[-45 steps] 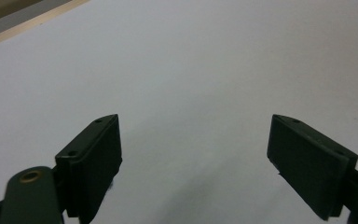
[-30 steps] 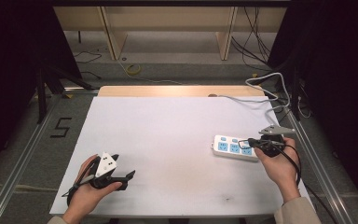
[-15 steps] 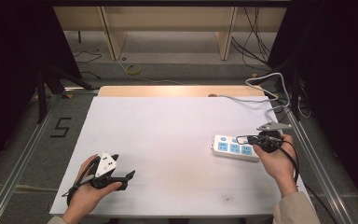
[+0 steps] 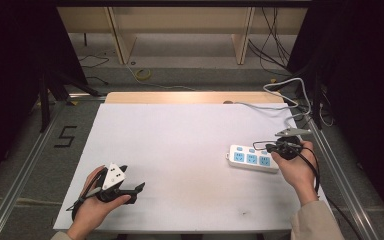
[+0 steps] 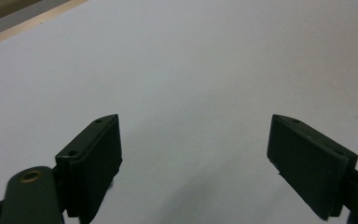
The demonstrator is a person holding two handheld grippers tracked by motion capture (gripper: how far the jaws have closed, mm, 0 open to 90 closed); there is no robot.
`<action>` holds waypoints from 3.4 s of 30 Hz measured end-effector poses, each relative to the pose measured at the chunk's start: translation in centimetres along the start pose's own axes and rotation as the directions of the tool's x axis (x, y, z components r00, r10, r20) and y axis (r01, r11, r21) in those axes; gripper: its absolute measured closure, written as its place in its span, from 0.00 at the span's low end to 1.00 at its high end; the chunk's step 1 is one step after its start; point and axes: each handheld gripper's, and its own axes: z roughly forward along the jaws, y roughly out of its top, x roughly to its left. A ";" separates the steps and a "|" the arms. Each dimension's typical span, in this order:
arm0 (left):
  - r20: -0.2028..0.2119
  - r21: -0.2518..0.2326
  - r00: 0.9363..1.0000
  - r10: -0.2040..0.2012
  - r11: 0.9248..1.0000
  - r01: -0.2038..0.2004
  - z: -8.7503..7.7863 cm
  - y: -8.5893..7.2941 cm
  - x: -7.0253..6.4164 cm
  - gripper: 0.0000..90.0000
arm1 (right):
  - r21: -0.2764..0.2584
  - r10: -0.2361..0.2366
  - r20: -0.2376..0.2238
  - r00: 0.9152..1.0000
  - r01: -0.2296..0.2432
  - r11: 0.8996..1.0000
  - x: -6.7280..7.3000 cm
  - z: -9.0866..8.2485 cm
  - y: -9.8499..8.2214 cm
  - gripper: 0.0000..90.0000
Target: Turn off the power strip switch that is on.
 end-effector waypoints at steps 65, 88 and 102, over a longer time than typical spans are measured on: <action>0.001 0.005 1.000 0.008 1.000 -0.008 0.0 0.0 0.0 0.20 | 0.145 0.024 -0.015 1.000 -0.021 0.989 -1.2 3.5 0.8 1.00; 0.000 0.007 1.000 0.012 1.000 -0.012 0.0 0.0 0.0 0.20 | 0.177 0.014 -0.006 1.000 -0.013 0.984 -1.1 4.1 0.9 1.00; 0.000 0.008 1.000 0.012 1.000 -0.012 0.0 0.0 0.0 0.20 | 0.183 0.012 -0.005 1.000 -0.011 0.983 -1.2 4.1 1.0 1.00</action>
